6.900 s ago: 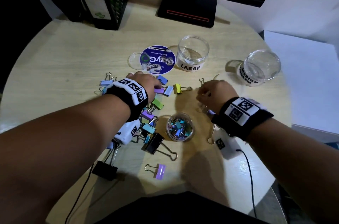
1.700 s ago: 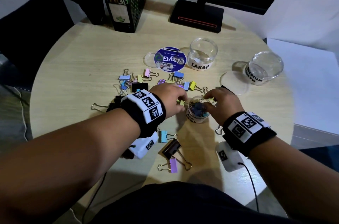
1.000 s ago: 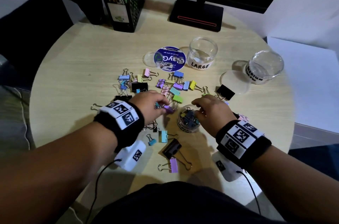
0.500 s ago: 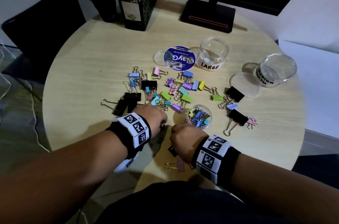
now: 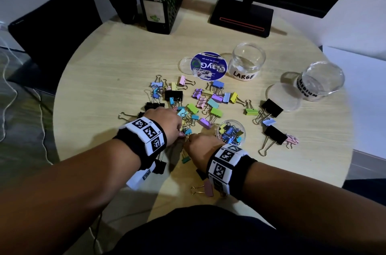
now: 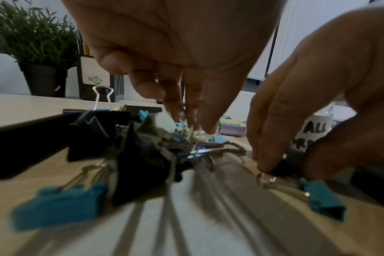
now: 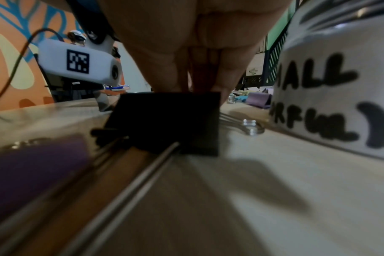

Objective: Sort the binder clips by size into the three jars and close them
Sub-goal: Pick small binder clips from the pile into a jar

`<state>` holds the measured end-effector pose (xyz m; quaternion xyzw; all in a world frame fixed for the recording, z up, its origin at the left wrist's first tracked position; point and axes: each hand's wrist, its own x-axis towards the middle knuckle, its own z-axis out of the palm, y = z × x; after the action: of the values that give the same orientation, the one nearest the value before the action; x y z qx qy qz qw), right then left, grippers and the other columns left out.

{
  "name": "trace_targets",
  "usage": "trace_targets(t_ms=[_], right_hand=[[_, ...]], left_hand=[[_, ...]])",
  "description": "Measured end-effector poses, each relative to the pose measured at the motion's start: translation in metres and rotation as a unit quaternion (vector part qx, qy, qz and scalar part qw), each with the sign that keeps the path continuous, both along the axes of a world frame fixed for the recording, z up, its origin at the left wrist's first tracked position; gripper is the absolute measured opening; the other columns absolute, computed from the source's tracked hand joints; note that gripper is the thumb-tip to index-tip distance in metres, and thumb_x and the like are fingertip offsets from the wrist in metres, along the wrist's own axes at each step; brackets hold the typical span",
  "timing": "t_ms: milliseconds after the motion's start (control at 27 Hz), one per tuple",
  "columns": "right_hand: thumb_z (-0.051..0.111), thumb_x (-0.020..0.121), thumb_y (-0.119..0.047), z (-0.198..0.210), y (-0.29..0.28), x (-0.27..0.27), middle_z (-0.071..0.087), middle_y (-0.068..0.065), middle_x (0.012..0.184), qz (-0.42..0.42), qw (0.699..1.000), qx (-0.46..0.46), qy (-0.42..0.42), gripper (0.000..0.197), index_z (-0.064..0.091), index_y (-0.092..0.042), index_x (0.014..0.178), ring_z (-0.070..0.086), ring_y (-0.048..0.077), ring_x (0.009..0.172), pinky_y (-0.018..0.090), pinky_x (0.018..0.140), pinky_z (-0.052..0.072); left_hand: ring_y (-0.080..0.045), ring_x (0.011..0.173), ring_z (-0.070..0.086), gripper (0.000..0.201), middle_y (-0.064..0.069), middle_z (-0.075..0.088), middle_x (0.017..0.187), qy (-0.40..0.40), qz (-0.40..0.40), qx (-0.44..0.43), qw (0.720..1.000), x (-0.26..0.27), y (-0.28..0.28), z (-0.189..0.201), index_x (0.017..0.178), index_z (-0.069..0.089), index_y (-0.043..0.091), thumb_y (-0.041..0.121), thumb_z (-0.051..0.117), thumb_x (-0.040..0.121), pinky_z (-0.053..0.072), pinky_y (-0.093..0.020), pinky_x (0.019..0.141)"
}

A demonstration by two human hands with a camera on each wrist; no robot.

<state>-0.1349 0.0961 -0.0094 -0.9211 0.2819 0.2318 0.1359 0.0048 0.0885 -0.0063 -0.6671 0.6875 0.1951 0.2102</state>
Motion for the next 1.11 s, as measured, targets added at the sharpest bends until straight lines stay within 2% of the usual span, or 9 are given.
trace_targets(t_ms=[185,260,371,519,668,816,927,1038,1113], right_hand=[[0.042,0.094,-0.008,-0.002,-0.001,0.001,0.059,0.016,0.117,-0.033,0.999,0.027,0.005,0.030,0.053,-0.002,0.122,0.060,0.030,0.102,0.033,0.076,0.047],[0.042,0.095,-0.010,-0.001,-0.001,-0.001,0.058,0.015,0.120,-0.043,0.998,0.035,0.019,0.031,0.051,-0.004,0.124,0.058,0.030,0.104,0.034,0.080,0.047],[0.038,0.095,-0.008,-0.001,0.003,-0.007,0.057,0.016,0.118,-0.051,0.998,0.042,0.018,0.031,0.049,-0.004,0.125,0.058,0.031,0.101,0.034,0.077,0.047],[0.039,0.094,-0.004,-0.001,0.007,-0.020,0.058,0.016,0.115,-0.037,0.999,0.025,-0.018,0.033,0.048,-0.003,0.125,0.060,0.029,0.096,0.030,0.067,0.042],[0.044,0.092,-0.004,0.001,0.001,-0.022,0.060,0.014,0.112,-0.053,0.996,0.065,-0.005,0.031,0.048,-0.005,0.123,0.060,0.028,0.096,0.030,0.073,0.047],[0.045,0.091,-0.003,0.000,0.000,-0.022,0.061,0.014,0.109,-0.042,0.998,0.046,-0.004,0.027,0.052,-0.004,0.117,0.061,0.028,0.088,0.032,0.072,0.050],[0.042,0.093,-0.008,0.005,-0.001,-0.024,0.060,0.012,0.103,-0.020,0.999,0.011,-0.033,0.024,0.054,-0.007,0.115,0.052,0.022,0.078,0.031,0.069,0.048],[0.046,0.091,-0.015,0.014,-0.015,-0.037,0.058,0.007,0.100,-0.102,0.988,-0.012,-0.116,0.019,0.056,-0.015,0.107,0.055,0.022,0.088,0.031,0.076,0.048],[0.050,0.088,-0.020,0.016,-0.030,-0.058,0.060,0.004,0.096,-0.203,0.967,-0.041,-0.148,0.013,0.058,-0.016,0.096,0.056,0.022,0.086,0.028,0.073,0.046]], left_hand=[[-0.024,0.125,0.041,0.034,0.004,0.050,0.133,0.024,-0.070,0.004,0.997,-0.021,-0.012,-0.004,0.122,0.055,0.035,0.026,0.055,0.090,0.040,-0.041,0.100],[-0.027,0.124,0.041,0.037,0.002,0.049,0.134,0.003,-0.094,0.026,0.995,-0.027,-0.018,-0.004,0.126,0.053,0.035,0.026,0.055,0.090,0.040,-0.041,0.099],[-0.031,0.124,0.041,0.034,-0.002,0.050,0.133,-0.030,-0.101,0.065,0.992,-0.031,-0.022,-0.003,0.126,0.053,0.032,0.031,0.053,0.092,0.039,-0.041,0.097],[-0.029,0.116,0.048,0.029,-0.002,0.058,0.123,-0.007,-0.107,0.033,0.994,-0.030,-0.018,-0.006,0.121,0.056,0.028,0.028,0.053,0.093,0.040,-0.037,0.091],[-0.027,0.115,0.049,0.023,-0.001,0.060,0.119,-0.005,-0.094,0.028,0.995,-0.028,-0.019,-0.009,0.113,0.059,0.026,0.028,0.055,0.091,0.040,-0.036,0.091],[-0.028,0.119,0.047,0.020,-0.002,0.059,0.116,-0.007,-0.084,0.045,0.995,-0.024,-0.020,-0.010,0.103,0.061,0.022,0.035,0.059,0.088,0.042,-0.041,0.098],[-0.026,0.113,0.046,0.013,-0.001,0.056,0.112,-0.002,-0.088,0.034,0.996,-0.024,-0.019,-0.010,0.099,0.061,0.023,0.029,0.058,0.088,0.044,-0.037,0.090],[-0.026,0.110,0.048,0.014,-0.003,0.058,0.109,0.008,-0.077,0.033,0.996,-0.025,-0.018,-0.007,0.099,0.061,0.023,0.020,0.055,0.087,0.043,-0.035,0.084],[-0.026,0.113,0.049,0.015,-0.006,0.060,0.112,0.022,-0.068,0.029,0.997,-0.025,-0.016,-0.006,0.102,0.060,0.022,0.021,0.056,0.088,0.044,-0.034,0.083]])
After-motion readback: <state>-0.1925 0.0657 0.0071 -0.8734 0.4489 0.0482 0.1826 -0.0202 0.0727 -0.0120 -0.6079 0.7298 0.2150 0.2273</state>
